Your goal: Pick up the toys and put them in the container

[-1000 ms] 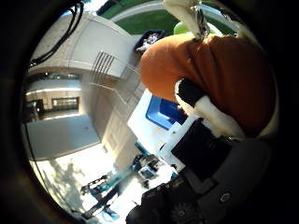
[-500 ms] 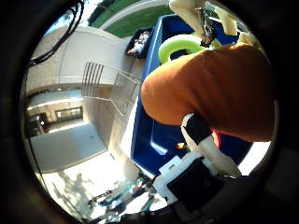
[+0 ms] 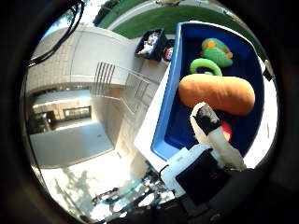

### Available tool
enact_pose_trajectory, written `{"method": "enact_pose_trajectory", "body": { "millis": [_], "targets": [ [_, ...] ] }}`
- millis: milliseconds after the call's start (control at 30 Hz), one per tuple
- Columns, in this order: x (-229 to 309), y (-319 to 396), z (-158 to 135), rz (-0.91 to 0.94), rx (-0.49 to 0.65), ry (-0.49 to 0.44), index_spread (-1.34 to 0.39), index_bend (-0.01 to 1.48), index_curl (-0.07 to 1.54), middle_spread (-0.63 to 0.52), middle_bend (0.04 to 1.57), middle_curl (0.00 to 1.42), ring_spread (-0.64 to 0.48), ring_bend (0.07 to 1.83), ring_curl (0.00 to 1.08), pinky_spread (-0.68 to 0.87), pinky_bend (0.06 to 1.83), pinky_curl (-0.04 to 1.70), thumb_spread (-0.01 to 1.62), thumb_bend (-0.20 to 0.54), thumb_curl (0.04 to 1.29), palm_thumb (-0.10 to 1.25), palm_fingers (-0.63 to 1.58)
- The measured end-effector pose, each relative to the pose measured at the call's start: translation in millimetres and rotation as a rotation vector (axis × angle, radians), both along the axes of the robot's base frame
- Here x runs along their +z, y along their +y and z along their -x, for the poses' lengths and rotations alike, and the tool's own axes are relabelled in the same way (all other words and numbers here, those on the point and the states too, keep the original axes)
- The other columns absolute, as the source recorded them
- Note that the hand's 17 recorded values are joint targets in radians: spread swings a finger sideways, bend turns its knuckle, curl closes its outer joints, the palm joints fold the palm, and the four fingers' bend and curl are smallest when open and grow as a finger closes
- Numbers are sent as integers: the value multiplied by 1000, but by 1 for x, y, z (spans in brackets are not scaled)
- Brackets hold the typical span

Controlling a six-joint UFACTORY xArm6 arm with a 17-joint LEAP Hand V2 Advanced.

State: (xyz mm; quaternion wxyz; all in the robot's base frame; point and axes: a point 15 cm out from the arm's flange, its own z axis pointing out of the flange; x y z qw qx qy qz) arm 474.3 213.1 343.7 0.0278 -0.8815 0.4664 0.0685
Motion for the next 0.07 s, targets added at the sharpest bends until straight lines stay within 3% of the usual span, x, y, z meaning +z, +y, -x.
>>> {"method": "enact_pose_trajectory", "body": {
  "millis": [67],
  "targets": [
    [22, -6, 15, 0, 6, -4, -458, 140, 414, 109, 136, 306, 339, 468, 314, 529, 814, 532, 1120, -27, 466, 770, -109]
  ]
}}
